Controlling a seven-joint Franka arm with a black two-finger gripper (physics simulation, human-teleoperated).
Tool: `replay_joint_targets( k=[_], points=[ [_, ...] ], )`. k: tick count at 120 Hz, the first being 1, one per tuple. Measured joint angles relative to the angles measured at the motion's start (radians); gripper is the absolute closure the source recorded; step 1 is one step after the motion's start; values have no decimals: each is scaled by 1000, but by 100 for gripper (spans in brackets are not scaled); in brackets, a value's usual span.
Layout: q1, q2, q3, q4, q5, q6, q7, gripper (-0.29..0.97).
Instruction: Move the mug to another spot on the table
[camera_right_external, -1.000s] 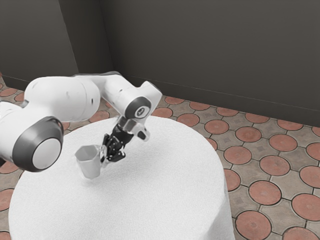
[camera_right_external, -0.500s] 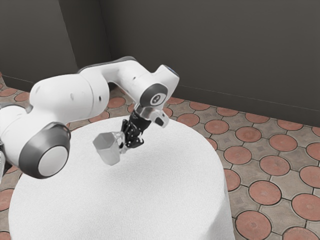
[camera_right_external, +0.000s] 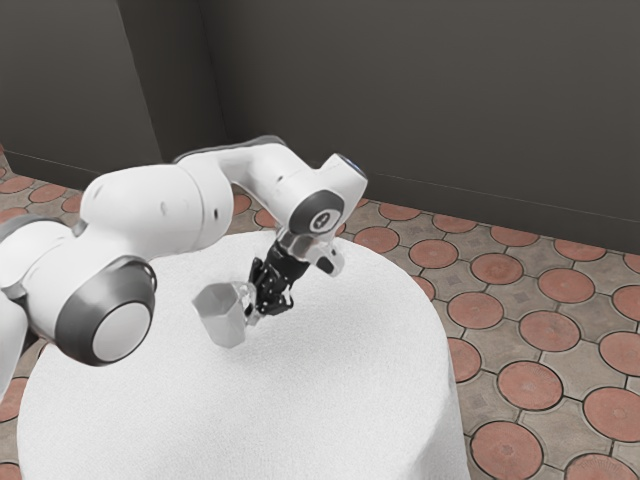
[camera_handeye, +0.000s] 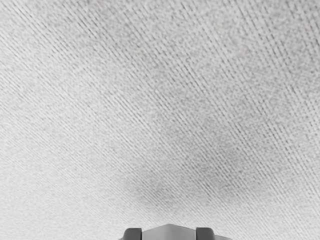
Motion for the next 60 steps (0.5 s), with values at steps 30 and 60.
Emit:
replay_joint_targets(
  k=[30, 60],
  points=[
    [9, 30, 0, 31, -2, 14, 2, 72],
    [12, 57, 0, 31, -2, 25, 3, 72]
  ],
)
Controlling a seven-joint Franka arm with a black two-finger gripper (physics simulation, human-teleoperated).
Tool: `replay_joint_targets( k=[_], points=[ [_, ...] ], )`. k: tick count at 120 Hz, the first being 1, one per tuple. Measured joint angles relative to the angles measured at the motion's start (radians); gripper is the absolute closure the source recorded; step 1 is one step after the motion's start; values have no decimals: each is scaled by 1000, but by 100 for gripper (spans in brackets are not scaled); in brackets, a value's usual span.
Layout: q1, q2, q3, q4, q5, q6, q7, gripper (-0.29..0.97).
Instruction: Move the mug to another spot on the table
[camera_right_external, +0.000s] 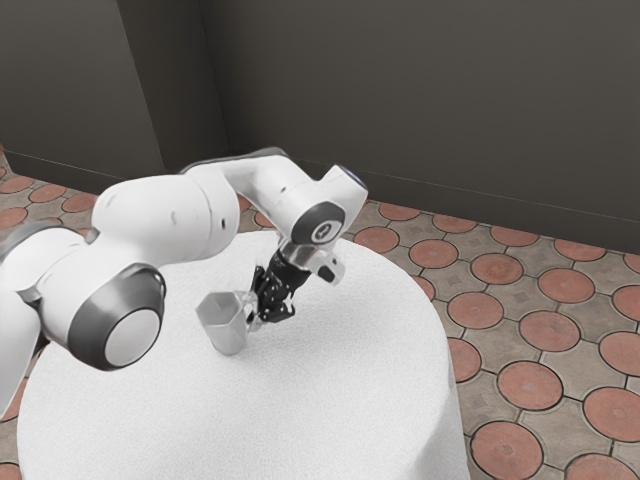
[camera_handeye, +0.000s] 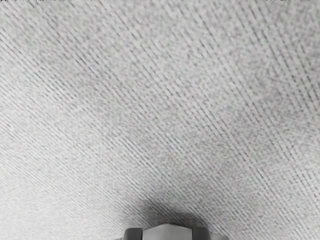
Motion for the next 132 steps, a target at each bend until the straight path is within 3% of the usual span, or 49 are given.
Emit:
replay_joint_targets(
  k=[12, 57, 98, 116, 132],
  points=[
    [0, 1, 0, 0, 0, 2, 0, 71],
    [2, 2, 0, -5, -22, 17, 8, 33],
    [3, -11, 0, 23, -70, 79, 28, 21],
    [-3, -117, 1, 16, -118, 110, 41, 12],
    [33, -363, 2, -93, -167, 154, 11, 7]
  ],
)
